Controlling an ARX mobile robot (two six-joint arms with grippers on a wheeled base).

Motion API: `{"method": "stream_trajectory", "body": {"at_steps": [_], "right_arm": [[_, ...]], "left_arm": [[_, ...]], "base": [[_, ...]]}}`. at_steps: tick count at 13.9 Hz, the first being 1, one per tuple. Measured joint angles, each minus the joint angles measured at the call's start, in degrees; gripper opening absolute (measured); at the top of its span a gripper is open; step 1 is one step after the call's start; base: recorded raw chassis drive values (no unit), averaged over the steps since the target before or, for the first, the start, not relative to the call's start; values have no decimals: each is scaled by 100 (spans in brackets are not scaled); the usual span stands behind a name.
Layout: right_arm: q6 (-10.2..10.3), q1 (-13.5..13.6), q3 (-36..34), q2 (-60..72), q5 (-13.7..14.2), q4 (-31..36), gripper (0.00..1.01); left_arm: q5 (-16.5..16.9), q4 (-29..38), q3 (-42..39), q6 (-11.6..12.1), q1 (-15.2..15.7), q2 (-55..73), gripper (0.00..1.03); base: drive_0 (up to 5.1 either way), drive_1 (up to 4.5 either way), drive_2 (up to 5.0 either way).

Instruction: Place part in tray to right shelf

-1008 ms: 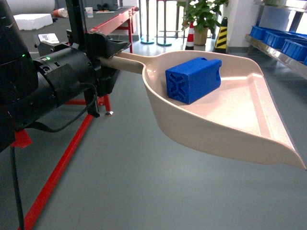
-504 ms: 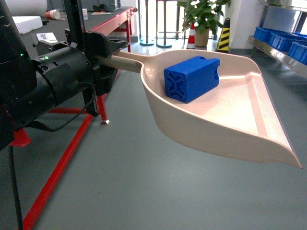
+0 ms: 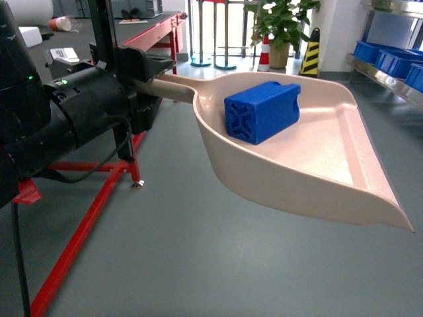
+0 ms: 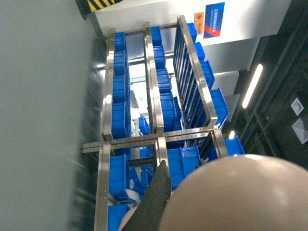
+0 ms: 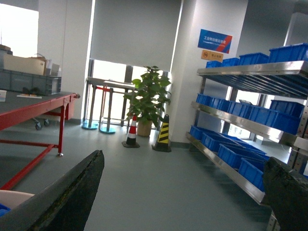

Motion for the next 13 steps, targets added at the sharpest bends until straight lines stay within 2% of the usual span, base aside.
{"method": "stream_trajectory", "body": {"at_steps": [13], "right_arm": [[0,0,4,-20,-2,7,98]], "left_arm": [[17,35,0,-7,0,0,12]], "base": [[7,440,-427]]}}
